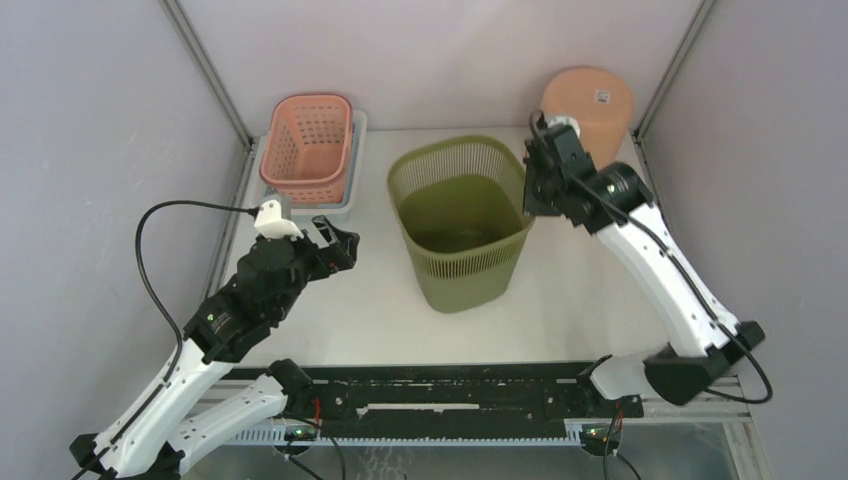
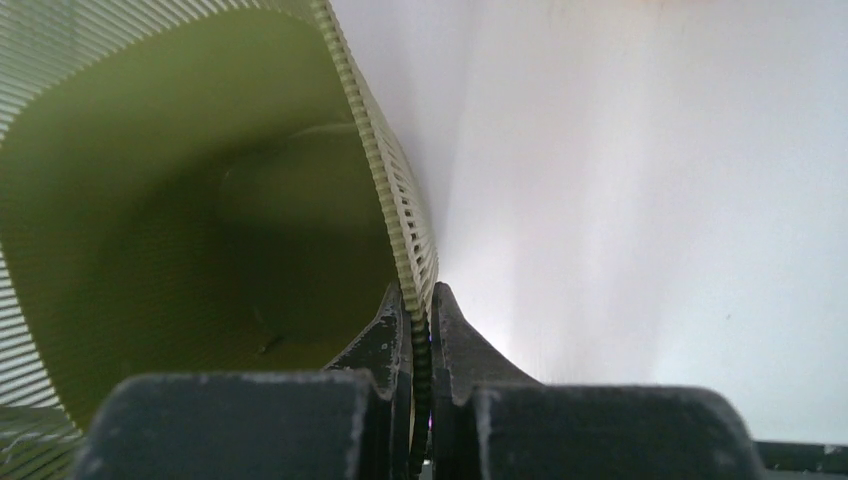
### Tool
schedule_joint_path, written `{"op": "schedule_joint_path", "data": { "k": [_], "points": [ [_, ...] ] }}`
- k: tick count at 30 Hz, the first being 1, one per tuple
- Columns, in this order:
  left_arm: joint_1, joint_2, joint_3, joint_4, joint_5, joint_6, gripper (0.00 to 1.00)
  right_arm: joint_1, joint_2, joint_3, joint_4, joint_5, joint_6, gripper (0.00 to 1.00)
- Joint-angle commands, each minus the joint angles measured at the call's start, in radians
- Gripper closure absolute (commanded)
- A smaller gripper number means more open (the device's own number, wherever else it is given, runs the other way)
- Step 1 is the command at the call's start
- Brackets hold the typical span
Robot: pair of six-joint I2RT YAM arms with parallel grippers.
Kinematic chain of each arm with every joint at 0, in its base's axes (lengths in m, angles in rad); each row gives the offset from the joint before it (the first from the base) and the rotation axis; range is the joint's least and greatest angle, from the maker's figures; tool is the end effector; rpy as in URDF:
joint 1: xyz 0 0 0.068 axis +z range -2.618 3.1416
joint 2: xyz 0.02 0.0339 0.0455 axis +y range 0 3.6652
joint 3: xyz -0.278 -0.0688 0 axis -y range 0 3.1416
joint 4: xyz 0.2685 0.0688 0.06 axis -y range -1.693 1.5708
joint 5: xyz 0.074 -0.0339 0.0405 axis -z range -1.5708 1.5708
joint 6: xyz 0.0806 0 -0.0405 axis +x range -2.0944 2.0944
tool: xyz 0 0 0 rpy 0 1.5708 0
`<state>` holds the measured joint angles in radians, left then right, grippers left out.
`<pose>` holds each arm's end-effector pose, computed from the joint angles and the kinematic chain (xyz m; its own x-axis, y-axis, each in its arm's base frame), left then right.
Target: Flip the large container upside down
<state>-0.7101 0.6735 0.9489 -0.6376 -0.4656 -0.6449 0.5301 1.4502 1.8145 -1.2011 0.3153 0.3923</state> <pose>0.1611 -0.0908 0.3659 -0.3735 -0.3872 -0.8429 0.0496 0.8991 -0.4350 0.2861 0.1387 0.4294 -0.7072 0.0068 -0.7070 -0.0337 0.9985 0.0433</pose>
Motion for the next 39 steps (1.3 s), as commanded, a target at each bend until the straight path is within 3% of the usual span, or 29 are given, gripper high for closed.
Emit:
{"op": "schedule_joint_path", "data": {
  "k": [1, 8, 9, 10, 12, 13, 15, 20, 24, 29, 35, 39],
  "points": [
    [0.002, 0.005, 0.032, 0.006, 0.001, 0.013, 0.00, 0.107, -0.162, -0.203, 0.113, 0.107, 0.157, 1.00],
    [0.003, 0.008, -0.014, 0.040, 0.052, -0.020, 0.00, 0.159, -0.257, -0.388, 0.150, 0.208, 0.293, 1.00],
    [0.003, 0.011, -0.017, 0.042, 0.055, -0.022, 0.00, 0.167, -0.259, -0.389, 0.156, 0.218, 0.297, 0.94],
    [0.002, 0.013, -0.017, 0.041, 0.056, -0.021, 0.00, 0.172, -0.261, -0.385, 0.161, 0.217, 0.294, 0.74],
    [0.003, 0.011, -0.015, 0.036, 0.055, -0.017, 0.00, 0.182, -0.265, -0.365, 0.149, 0.217, 0.280, 0.44],
    [0.003, 0.007, -0.014, 0.036, 0.052, -0.014, 0.00, 0.184, -0.269, -0.352, 0.138, 0.216, 0.268, 0.35],
    [0.003, 0.005, -0.009, 0.035, 0.046, -0.009, 0.00, 0.188, -0.274, -0.301, 0.095, 0.216, 0.247, 0.28],
    [0.002, -0.005, 0.024, -0.001, 0.018, -0.006, 0.00, 0.254, -0.261, -0.094, -0.032, 0.241, 0.211, 0.24],
    [0.004, -0.068, 0.095, -0.095, -0.059, -0.003, 0.00, 0.435, -0.216, 0.020, 0.046, 0.268, 0.178, 0.27],
    [0.015, -0.144, 0.163, -0.178, -0.117, -0.003, 0.00, 0.506, 0.024, 0.260, -0.001, 0.190, 0.148, 0.27],
    [0.015, -0.219, 0.143, -0.231, -0.116, -0.024, 0.00, 0.528, 0.339, 0.561, -0.095, 0.111, 0.137, 0.26],
    [0.015, -0.264, 0.129, -0.249, -0.119, -0.050, 0.00, 0.528, 0.463, 0.644, -0.118, 0.062, 0.142, 0.26]
  ]
}}
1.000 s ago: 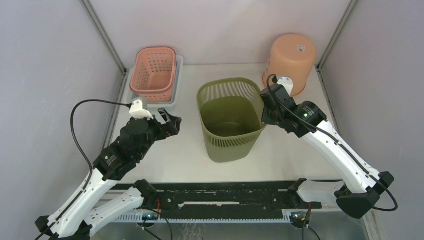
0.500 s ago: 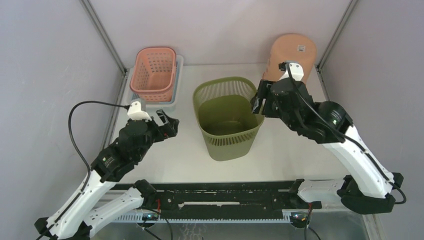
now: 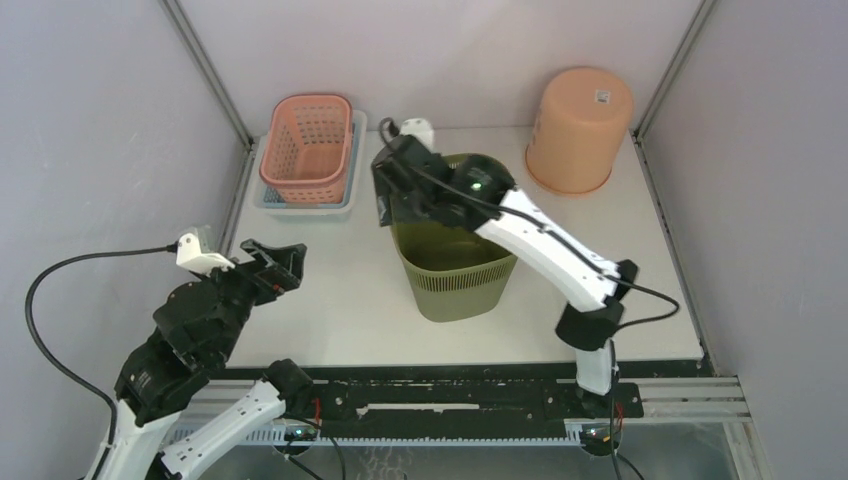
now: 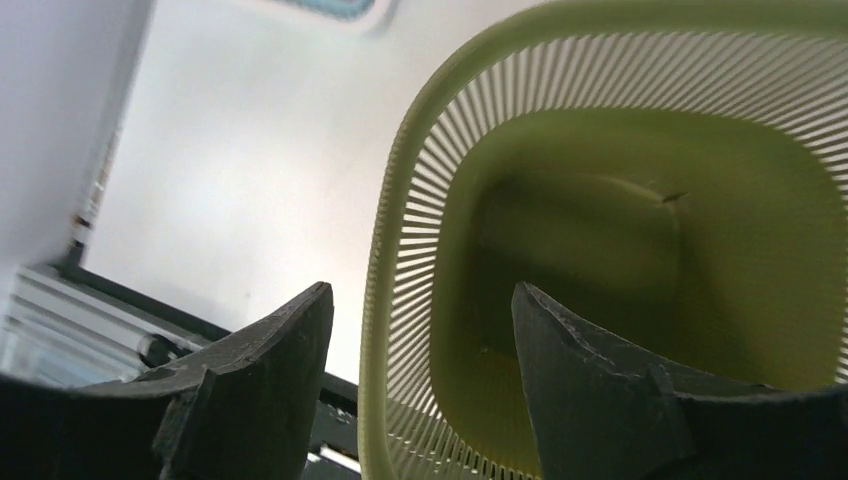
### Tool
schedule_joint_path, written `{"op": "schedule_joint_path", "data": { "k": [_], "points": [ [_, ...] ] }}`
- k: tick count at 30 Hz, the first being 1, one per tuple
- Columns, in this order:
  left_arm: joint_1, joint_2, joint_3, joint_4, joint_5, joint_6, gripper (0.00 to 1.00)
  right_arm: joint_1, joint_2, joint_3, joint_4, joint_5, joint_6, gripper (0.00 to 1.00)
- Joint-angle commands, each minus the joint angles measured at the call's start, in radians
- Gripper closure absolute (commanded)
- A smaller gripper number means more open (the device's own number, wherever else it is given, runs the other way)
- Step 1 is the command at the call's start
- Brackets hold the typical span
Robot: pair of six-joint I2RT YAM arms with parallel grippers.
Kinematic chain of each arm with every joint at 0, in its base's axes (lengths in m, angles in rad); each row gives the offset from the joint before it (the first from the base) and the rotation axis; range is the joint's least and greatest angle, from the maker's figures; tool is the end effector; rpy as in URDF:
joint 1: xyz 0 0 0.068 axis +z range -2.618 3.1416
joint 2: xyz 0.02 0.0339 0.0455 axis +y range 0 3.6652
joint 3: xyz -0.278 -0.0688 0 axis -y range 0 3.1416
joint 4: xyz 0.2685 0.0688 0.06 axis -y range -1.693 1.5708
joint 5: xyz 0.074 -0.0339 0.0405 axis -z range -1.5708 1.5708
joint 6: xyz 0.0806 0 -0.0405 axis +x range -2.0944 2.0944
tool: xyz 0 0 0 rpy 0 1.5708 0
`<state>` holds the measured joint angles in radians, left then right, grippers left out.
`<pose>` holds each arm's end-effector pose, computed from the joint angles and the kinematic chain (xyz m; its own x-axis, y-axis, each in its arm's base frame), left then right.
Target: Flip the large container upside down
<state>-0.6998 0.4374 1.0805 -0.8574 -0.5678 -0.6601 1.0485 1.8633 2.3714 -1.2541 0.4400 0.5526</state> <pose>0.0935 -0.0221 0.4101 -0.2150 -0.4948 -0.8420 0.0116 0.8608 -0.5088 0.2360 0.3412 0.4630 -0.6179 -0.1214 -0.7768 -0.3569 0.9237 0.1394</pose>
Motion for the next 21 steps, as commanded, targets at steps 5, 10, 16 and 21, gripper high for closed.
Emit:
{"op": "schedule_joint_path", "data": {
  "k": [5, 10, 16, 21],
  "points": [
    [0.005, -0.053, -0.005, -0.038, -0.022, -0.025, 0.00, 0.020, 0.134, 0.087, -0.072, -0.074, 0.001, 0.26],
    [0.005, -0.057, -0.010, -0.040, -0.023, -0.018, 0.00, 0.019, 0.211, 0.101, -0.154, -0.049, 0.028, 0.30],
    [0.005, -0.059, -0.030, -0.012, 0.000, 0.013, 0.00, 0.015, 0.299, 0.161, -0.273, -0.064, 0.040, 0.43],
    [0.005, -0.057, -0.041, 0.003, 0.021, 0.018, 0.00, 0.005, 0.328, 0.151, -0.341, -0.065, 0.055, 0.59]
  ]
}}
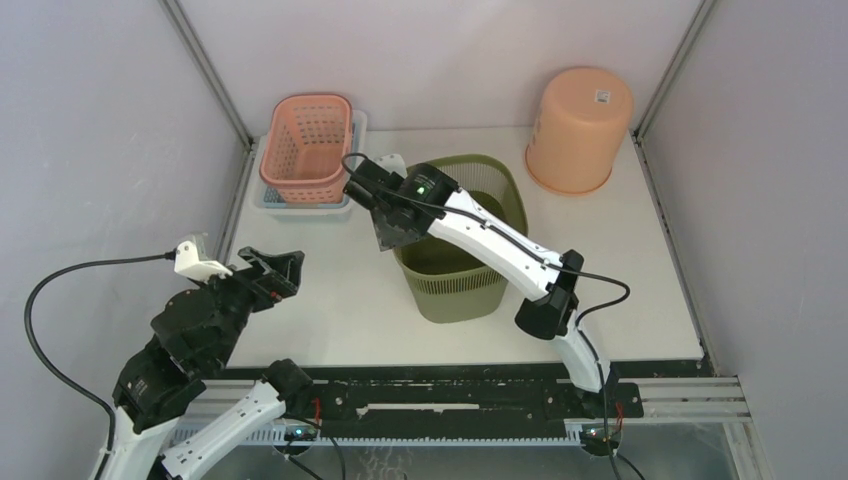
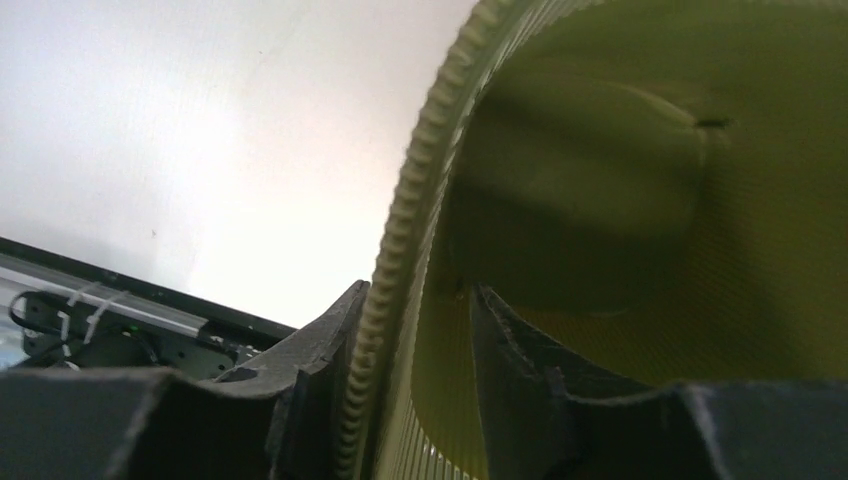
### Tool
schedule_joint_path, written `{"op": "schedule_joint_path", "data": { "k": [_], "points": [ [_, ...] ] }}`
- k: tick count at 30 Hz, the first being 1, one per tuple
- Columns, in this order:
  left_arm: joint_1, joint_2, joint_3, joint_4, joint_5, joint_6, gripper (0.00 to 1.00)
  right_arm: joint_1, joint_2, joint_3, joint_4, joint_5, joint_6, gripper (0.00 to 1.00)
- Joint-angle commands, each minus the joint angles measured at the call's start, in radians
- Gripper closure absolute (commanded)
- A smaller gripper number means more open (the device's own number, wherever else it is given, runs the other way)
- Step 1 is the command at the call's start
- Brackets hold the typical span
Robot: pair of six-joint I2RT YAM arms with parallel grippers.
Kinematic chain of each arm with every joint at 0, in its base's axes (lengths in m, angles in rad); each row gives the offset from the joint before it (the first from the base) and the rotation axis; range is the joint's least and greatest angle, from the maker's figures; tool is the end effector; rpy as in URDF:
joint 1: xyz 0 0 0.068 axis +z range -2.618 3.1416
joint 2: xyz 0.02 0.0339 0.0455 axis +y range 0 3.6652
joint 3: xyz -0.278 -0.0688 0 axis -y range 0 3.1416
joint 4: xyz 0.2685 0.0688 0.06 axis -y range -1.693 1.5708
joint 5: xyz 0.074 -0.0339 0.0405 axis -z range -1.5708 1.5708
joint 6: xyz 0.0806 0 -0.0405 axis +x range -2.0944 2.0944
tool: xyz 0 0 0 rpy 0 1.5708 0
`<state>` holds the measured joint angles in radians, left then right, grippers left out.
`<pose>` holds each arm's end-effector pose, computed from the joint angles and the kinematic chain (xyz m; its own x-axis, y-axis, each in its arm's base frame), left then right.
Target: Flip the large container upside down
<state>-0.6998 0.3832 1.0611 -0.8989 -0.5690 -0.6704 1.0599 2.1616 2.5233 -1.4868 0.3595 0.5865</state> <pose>0.0831 -0.0132 0.4015 -0.2187 -0.5001 -0.8379 0.0059 0.8580 -0.5136 0.2541 0.3954 0.3607 -0.7783 -0.3290 -0.5347 -0.3741 0.9270 -0.0258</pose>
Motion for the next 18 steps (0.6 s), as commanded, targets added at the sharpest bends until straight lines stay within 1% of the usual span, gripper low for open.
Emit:
{"op": "schedule_joint_path", "data": {
  "k": [1, 2, 3, 4, 5, 10, 13, 15, 18],
  "points": [
    [0.005, -0.003, -0.022, 0.047, 0.023, 0.030, 0.00, -0.008, 0.026, -0.015, -0.107, 0.015, 0.023, 0.64],
    [0.005, -0.003, -0.024, 0.049, 0.023, 0.031, 0.00, -0.010, 0.019, -0.026, -0.096, 0.012, 0.023, 0.70],
    [0.005, -0.003, -0.023, 0.049, 0.024, 0.034, 0.00, -0.012, 0.011, -0.033, -0.082, 0.006, 0.020, 0.81],
    [0.004, -0.001, -0.022, 0.050, 0.024, 0.037, 0.00, -0.016, 0.002, -0.032, -0.070, -0.007, 0.014, 0.96],
    [0.005, 0.001, -0.019, 0.047, 0.023, 0.039, 0.00, -0.021, -0.012, -0.027, -0.051, -0.027, 0.006, 1.00],
    [0.005, 0.004, -0.004, 0.040, 0.018, 0.053, 0.00, -0.068, -0.135, -0.039, 0.107, -0.212, -0.049, 1.00],
    [0.005, 0.002, -0.001, 0.040, 0.019, 0.056, 0.00, -0.120, -0.254, -0.087, 0.214, -0.323, -0.053, 1.00],
    [0.005, 0.002, -0.003, 0.041, 0.021, 0.057, 0.00, -0.161, -0.334, -0.157, 0.303, -0.410, -0.036, 1.00],
    [0.005, 0.013, 0.002, 0.040, 0.023, 0.061, 0.00, -0.236, -0.461, -0.355, 0.489, -0.567, 0.008, 1.00]
  ]
}}
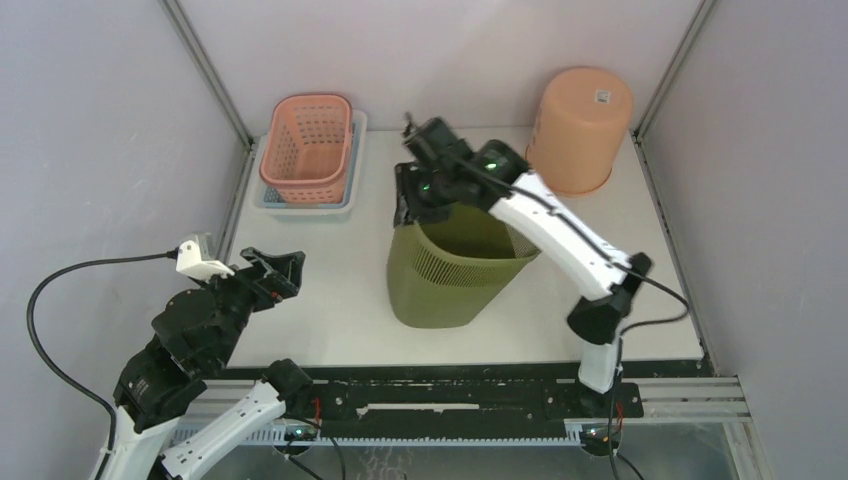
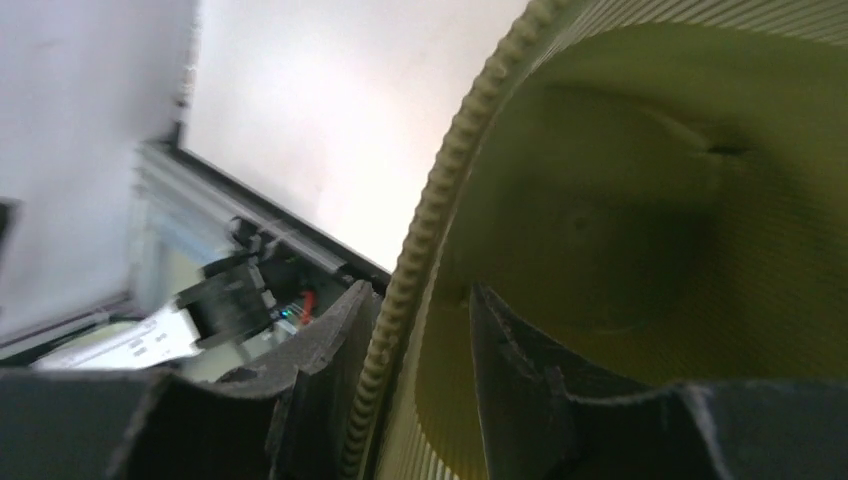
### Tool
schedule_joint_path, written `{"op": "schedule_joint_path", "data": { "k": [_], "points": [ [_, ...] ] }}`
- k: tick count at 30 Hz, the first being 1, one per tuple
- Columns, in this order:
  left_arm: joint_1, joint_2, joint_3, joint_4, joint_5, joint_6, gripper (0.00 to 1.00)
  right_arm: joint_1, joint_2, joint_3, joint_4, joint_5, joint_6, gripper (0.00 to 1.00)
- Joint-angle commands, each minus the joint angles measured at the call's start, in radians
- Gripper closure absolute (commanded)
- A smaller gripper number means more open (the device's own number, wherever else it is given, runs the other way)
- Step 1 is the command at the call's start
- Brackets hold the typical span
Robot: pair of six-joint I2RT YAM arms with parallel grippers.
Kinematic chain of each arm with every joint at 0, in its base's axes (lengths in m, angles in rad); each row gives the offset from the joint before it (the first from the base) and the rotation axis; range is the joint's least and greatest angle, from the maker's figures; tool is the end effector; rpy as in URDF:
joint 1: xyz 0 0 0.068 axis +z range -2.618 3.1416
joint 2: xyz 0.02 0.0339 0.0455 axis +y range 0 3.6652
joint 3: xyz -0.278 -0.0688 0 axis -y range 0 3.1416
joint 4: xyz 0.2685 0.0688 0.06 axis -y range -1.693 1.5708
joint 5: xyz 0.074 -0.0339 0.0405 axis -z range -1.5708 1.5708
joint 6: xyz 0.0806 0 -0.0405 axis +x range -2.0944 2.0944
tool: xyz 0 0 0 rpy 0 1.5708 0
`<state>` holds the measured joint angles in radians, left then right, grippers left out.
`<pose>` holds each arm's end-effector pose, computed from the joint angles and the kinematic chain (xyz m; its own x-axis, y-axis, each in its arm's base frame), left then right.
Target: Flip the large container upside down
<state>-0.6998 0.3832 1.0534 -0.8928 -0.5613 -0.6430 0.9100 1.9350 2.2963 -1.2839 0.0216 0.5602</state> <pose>0.0843 -0.0149 0.3998 -0.2240 -0.4750 -0.8510 0.0173 0.8711 -0.4908 0.2728 0.3481 0.4011 -0.8296 -0.2017 -0.5206 -0.4019 0.8630 0.3062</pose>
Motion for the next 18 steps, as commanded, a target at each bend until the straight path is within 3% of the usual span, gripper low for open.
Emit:
{"op": "schedule_joint_path", "data": {
  "k": [1, 6, 10, 12, 18],
  "points": [
    [0.005, 0.014, 0.012, 0.033, 0.016, 0.034, 0.00, -0.113, -0.276, -0.225, 0.348, -0.294, 0.059, 1.00],
    [0.005, 0.013, 0.005, 0.036, 0.012, 0.029, 0.00, -0.216, -0.418, -0.516, 0.641, -0.536, 0.171, 1.00],
    [0.005, 0.020, -0.006, 0.041, 0.014, 0.025, 0.00, -0.269, -0.519, -0.776, 0.938, -0.613, 0.288, 1.00],
    [0.005, 0.021, -0.014, 0.042, 0.015, 0.023, 0.00, -0.292, -0.564, -0.918, 1.069, -0.622, 0.349, 1.00],
    [0.005, 0.016, -0.031, 0.038, 0.012, 0.018, 0.00, -0.317, -0.643, -1.176, 1.255, -0.586, 0.380, 1.00]
  ]
}}
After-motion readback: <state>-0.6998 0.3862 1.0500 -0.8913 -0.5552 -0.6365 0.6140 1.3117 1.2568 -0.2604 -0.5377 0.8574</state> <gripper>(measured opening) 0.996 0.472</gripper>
